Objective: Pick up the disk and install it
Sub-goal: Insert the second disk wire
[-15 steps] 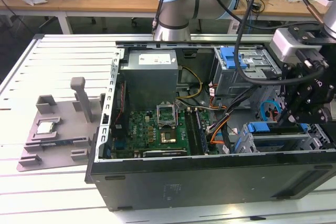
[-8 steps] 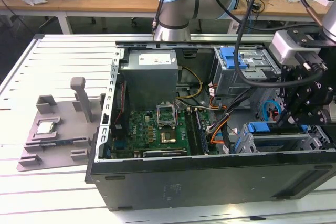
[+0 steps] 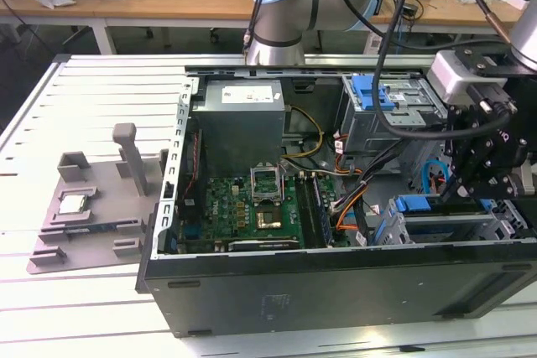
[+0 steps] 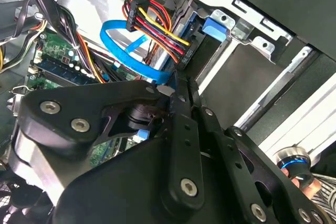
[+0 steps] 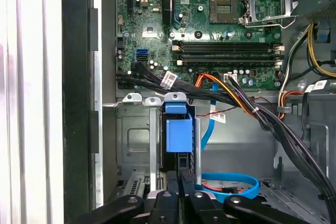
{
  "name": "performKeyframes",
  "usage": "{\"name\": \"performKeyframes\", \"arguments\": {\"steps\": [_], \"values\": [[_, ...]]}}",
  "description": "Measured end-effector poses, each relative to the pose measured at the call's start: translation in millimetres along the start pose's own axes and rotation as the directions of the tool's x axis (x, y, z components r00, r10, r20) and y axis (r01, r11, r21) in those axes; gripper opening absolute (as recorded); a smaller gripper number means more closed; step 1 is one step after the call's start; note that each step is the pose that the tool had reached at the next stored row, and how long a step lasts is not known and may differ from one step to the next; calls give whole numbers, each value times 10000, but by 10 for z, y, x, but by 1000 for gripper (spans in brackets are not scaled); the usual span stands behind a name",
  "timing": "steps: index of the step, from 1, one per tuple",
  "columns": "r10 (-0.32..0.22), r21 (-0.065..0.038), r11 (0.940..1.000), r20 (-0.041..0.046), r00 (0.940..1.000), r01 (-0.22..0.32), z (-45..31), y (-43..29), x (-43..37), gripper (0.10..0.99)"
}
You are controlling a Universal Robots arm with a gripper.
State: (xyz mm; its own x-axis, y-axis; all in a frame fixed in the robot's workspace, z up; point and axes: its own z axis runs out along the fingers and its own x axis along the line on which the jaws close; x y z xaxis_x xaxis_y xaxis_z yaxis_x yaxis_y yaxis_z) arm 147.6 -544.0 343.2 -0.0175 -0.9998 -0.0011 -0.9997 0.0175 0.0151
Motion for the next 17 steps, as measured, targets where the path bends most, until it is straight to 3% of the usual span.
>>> {"name": "performKeyframes", "arguments": {"steps": [4,12,13,14,17], "values": [[-35,0,10000,-12,10000,35,1,2,-80,157],[-39,0,10000,-9,10000,39,4,1,-80,169],[-40,1,10000,-37,10000,40,4,1,-86,235],[-38,4,10000,-109,9999,38,-9,2,-99,235],[-41,46,10000,-168,9999,42,-89,4,-152,235]]}}
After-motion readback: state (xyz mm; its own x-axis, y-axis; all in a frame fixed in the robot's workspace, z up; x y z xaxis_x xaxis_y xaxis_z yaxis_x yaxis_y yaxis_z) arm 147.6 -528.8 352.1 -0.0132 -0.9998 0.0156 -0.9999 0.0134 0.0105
